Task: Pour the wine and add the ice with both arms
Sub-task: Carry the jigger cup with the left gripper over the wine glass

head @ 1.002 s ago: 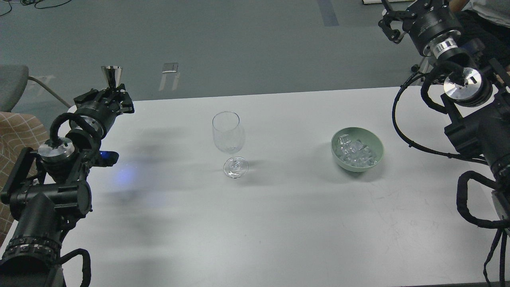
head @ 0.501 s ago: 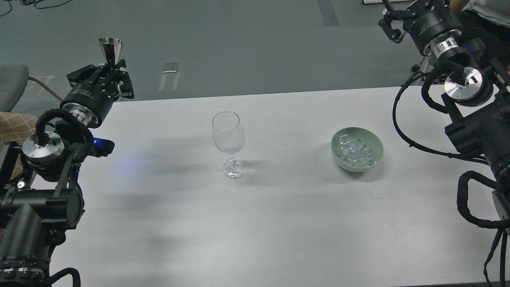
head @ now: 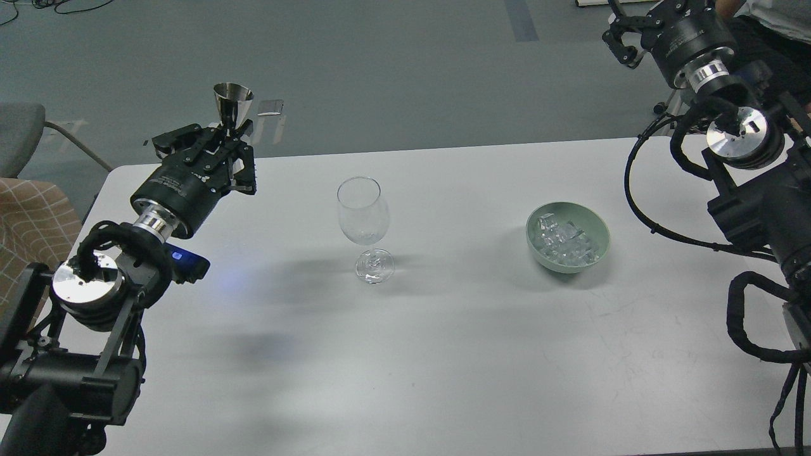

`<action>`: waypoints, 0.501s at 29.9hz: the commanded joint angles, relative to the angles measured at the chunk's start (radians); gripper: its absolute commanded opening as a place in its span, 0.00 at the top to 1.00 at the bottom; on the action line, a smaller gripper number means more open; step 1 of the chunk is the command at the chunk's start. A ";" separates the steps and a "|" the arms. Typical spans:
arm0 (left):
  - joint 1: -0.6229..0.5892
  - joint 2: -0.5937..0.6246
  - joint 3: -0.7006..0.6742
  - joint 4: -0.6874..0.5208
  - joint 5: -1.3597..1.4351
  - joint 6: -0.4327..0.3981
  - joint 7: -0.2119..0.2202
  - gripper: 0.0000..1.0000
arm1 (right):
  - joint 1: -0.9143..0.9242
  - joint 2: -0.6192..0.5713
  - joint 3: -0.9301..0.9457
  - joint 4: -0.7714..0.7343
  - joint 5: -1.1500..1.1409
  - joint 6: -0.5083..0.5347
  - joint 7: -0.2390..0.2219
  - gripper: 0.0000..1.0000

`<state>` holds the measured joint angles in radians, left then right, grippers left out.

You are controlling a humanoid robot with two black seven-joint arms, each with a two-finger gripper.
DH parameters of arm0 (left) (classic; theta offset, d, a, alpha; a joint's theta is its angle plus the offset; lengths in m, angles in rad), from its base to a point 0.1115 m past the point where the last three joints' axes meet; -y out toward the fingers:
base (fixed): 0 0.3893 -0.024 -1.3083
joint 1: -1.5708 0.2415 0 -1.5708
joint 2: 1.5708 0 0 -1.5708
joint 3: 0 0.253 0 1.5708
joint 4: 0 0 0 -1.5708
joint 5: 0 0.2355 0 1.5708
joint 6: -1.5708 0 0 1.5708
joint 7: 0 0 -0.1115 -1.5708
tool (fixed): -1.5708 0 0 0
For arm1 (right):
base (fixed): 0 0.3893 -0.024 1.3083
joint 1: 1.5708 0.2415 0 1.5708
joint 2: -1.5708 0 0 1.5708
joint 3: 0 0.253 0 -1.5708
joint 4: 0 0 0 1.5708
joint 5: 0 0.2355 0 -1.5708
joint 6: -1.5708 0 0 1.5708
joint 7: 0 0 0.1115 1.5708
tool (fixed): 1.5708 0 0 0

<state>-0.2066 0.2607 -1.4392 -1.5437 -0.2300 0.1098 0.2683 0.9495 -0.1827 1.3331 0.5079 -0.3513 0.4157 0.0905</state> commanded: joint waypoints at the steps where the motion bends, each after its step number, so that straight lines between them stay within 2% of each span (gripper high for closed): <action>1: 0.029 -0.008 0.003 -0.049 0.003 0.005 0.000 0.98 | -0.005 -0.004 0.000 0.000 0.000 0.000 0.000 0.00; 9: 0.090 -0.034 0.029 -0.107 0.030 0.007 -0.003 1.00 | -0.008 -0.004 0.000 0.008 0.000 0.000 0.000 0.00; 15: 0.108 -0.057 0.092 -0.115 0.172 -0.002 -0.001 1.00 | -0.015 -0.006 0.000 0.014 0.000 0.000 0.000 0.00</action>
<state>-0.1015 0.2118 -1.3679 -1.6580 -0.1018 0.1120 0.2661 0.9378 -0.1875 1.3331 0.5169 -0.3513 0.4157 0.0905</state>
